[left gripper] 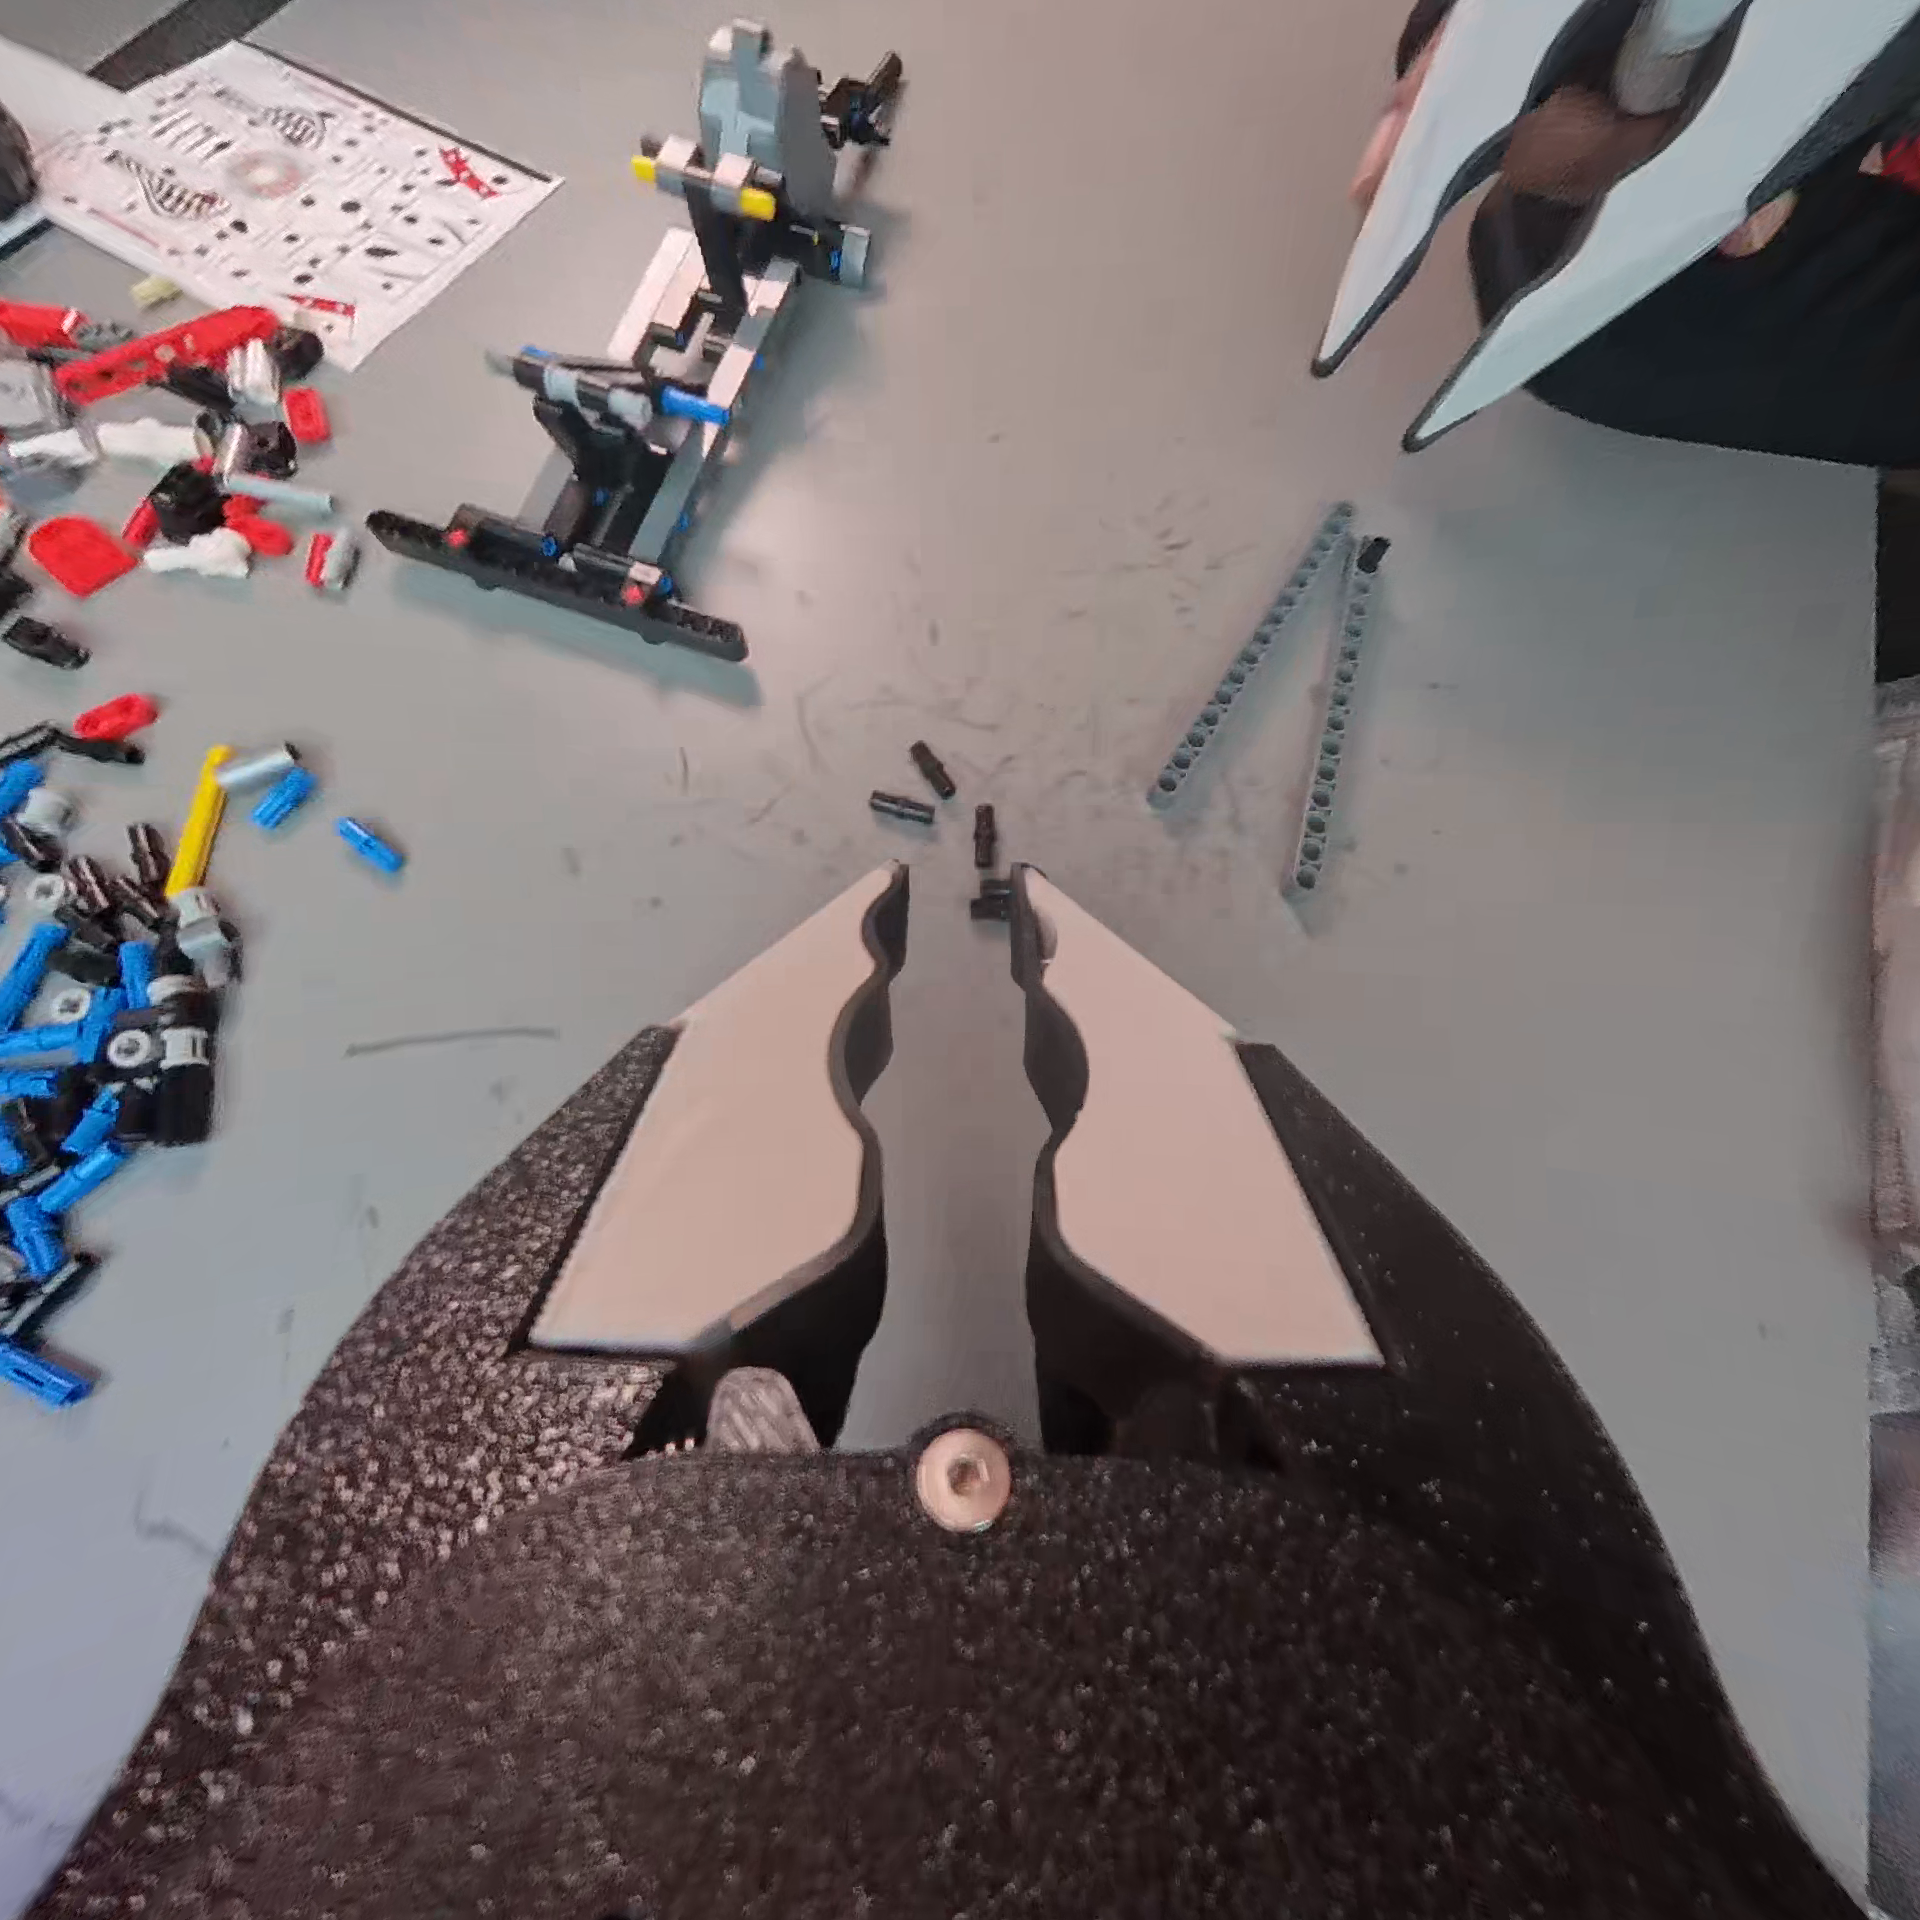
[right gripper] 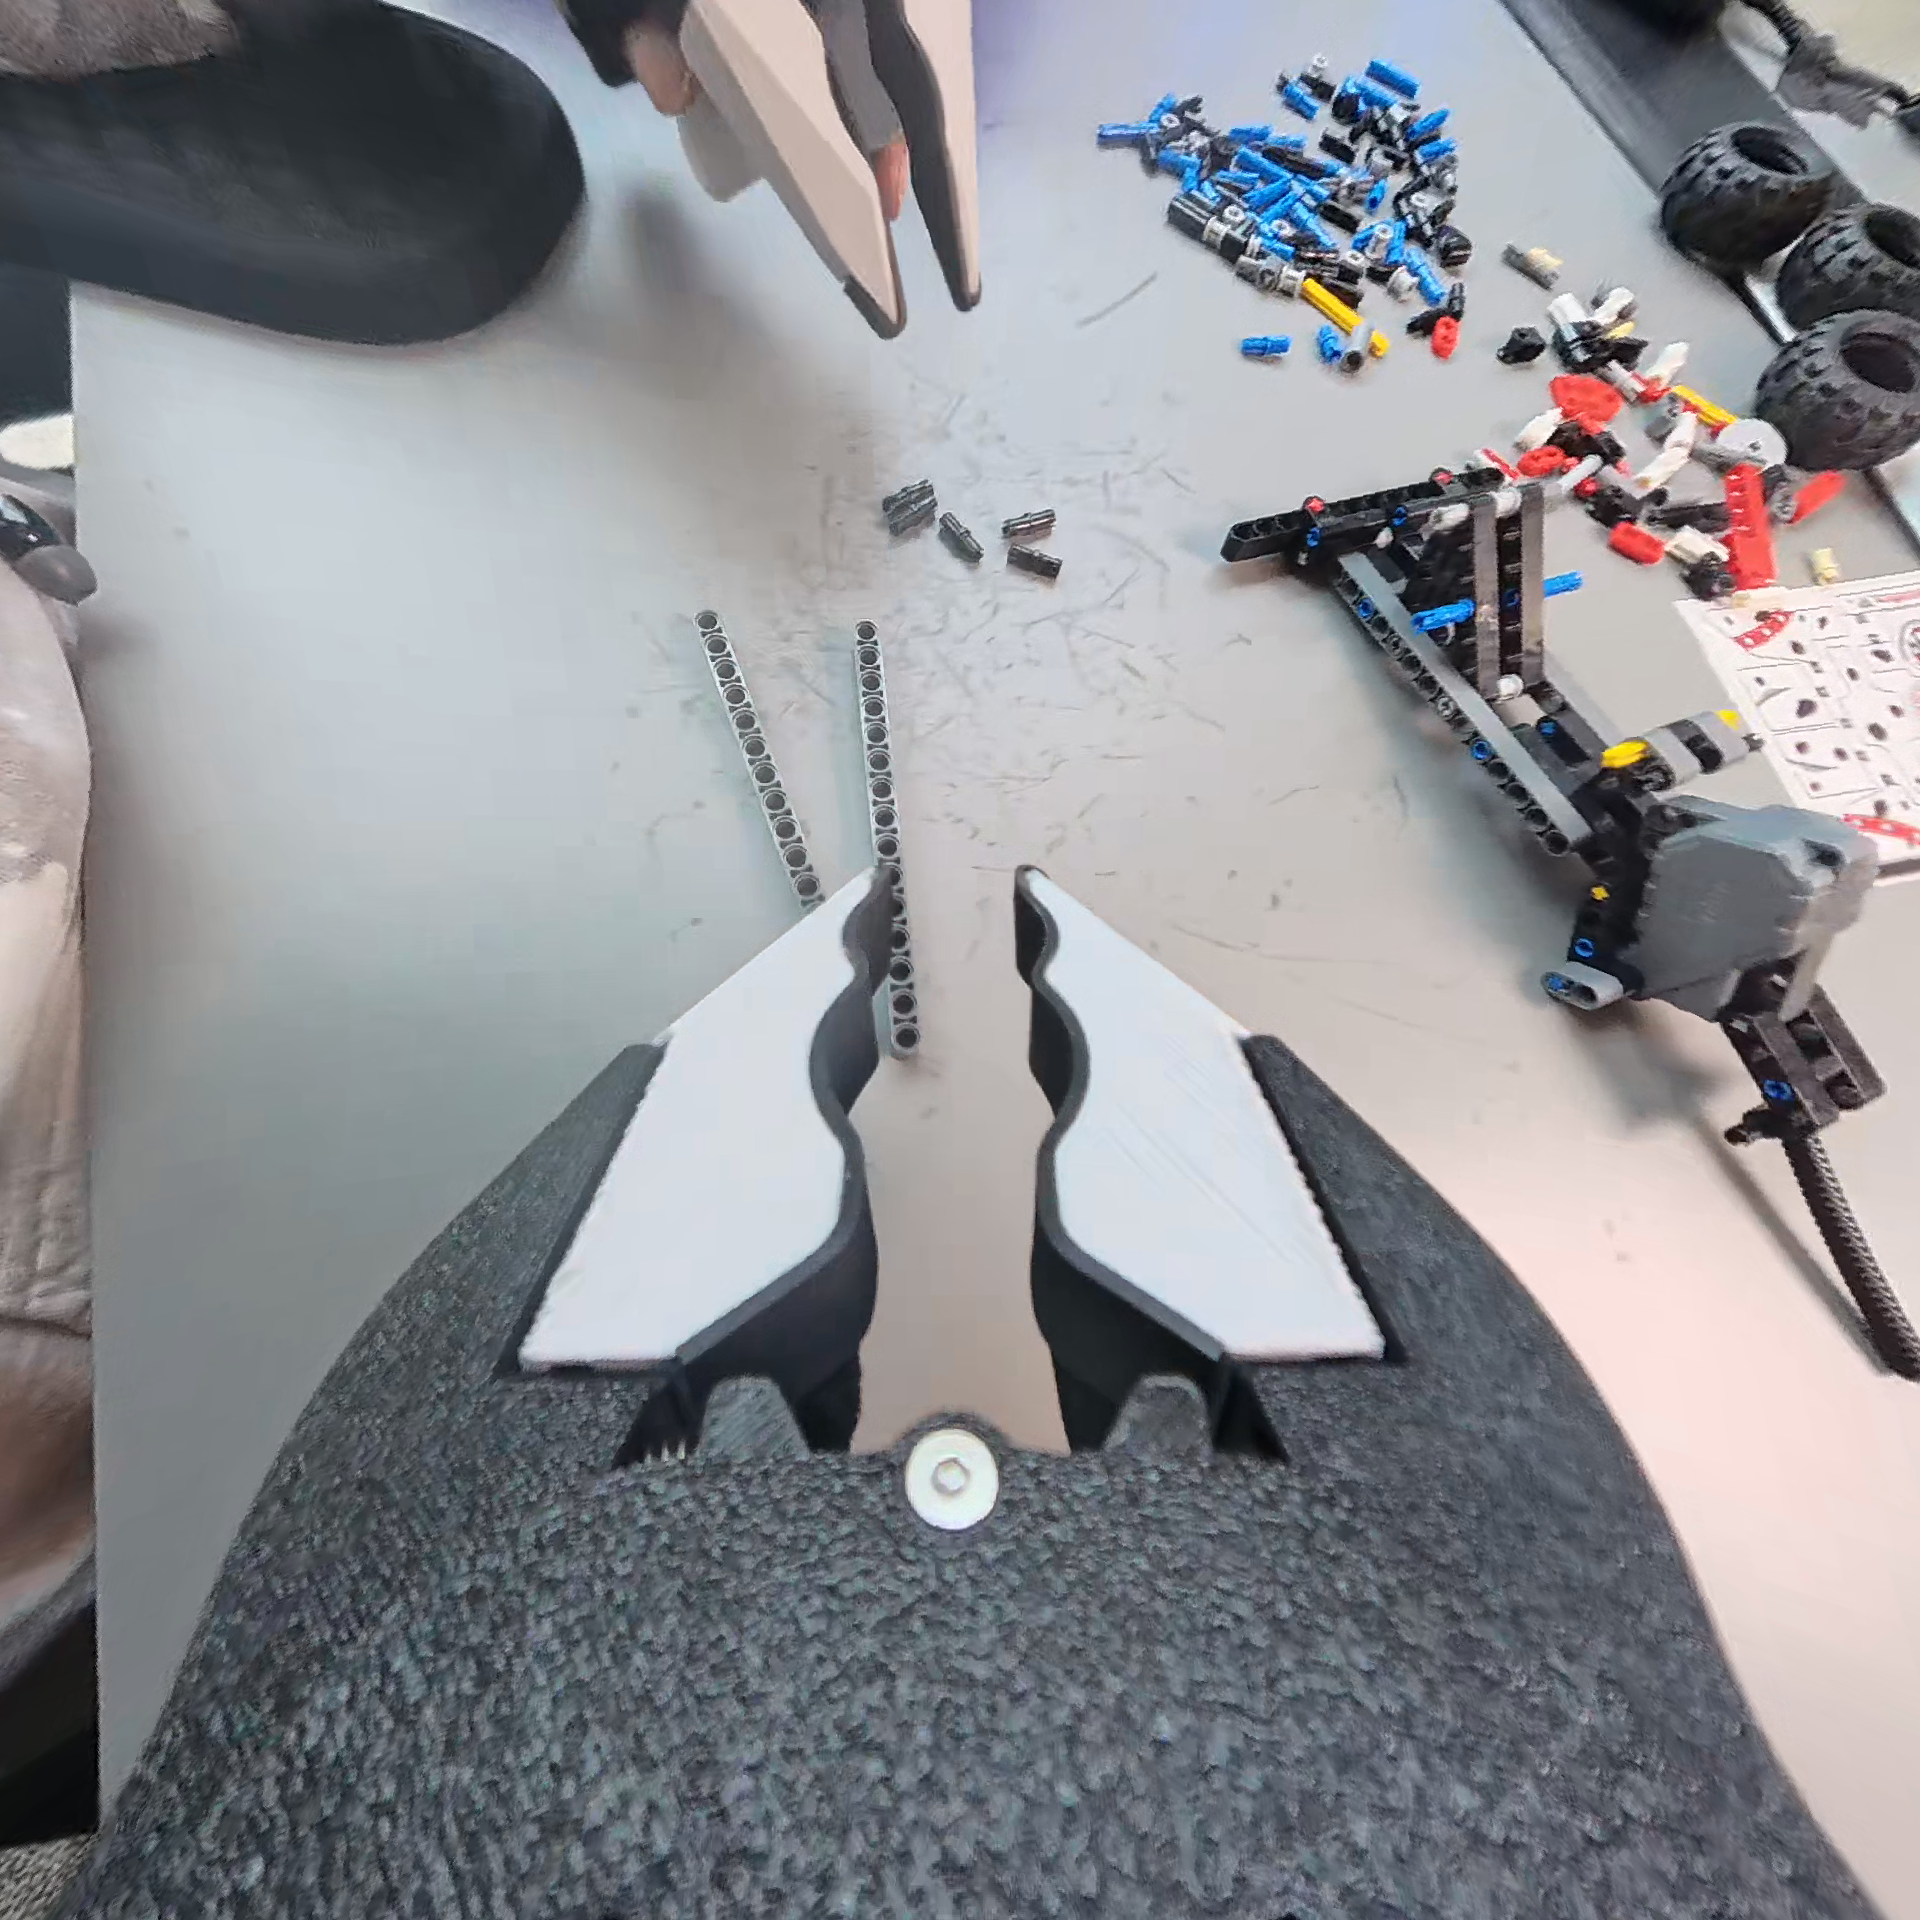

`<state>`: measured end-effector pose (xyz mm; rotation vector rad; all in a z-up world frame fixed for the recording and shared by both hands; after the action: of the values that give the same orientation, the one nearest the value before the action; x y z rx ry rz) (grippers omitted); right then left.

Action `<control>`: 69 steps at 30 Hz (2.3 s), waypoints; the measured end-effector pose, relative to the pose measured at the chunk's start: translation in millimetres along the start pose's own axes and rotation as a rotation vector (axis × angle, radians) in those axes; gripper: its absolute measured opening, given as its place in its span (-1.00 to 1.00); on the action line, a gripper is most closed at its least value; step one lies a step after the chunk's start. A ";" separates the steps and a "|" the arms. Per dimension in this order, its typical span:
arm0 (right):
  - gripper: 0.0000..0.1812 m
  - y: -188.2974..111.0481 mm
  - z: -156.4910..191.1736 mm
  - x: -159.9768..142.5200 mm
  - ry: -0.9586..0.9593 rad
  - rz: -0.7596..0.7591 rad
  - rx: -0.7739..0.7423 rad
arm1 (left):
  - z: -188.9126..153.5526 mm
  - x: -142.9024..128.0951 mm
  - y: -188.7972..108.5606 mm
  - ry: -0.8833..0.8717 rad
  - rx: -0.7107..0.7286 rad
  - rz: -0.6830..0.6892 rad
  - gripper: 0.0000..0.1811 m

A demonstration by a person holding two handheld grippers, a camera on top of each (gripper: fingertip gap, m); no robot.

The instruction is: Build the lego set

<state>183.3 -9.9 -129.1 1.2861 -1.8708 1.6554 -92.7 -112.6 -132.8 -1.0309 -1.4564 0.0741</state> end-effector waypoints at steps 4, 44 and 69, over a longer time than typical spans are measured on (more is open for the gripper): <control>-0.75 -0.5 5.1 -5.6 -0.022 -0.007 -0.021 | 3.1 -9.7 15.4 0.002 0.010 0.085 -0.77; -1.00 21.8 38.5 69.3 -0.595 -0.152 -0.225 | -42.2 15.1 30.1 -0.488 -0.763 -0.169 -0.83; -0.94 17.9 37.9 76.2 -0.544 -0.258 -0.181 | -44.6 13.9 29.5 -0.547 -0.859 -0.188 -0.82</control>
<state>140.0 -76.5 -93.8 1.9366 -1.9657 1.0439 -37.6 -109.9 -130.6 -1.6307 -2.1549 -0.4805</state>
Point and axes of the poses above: each gripper's, where its closed fingertips meet, y out along the fingers, x out of its top, z = x × y across the jaws, the point moved 10 cm from there along -y, back along the fingers, and after that the axes turned 11 degrees about -y, right-handed, at the moved point
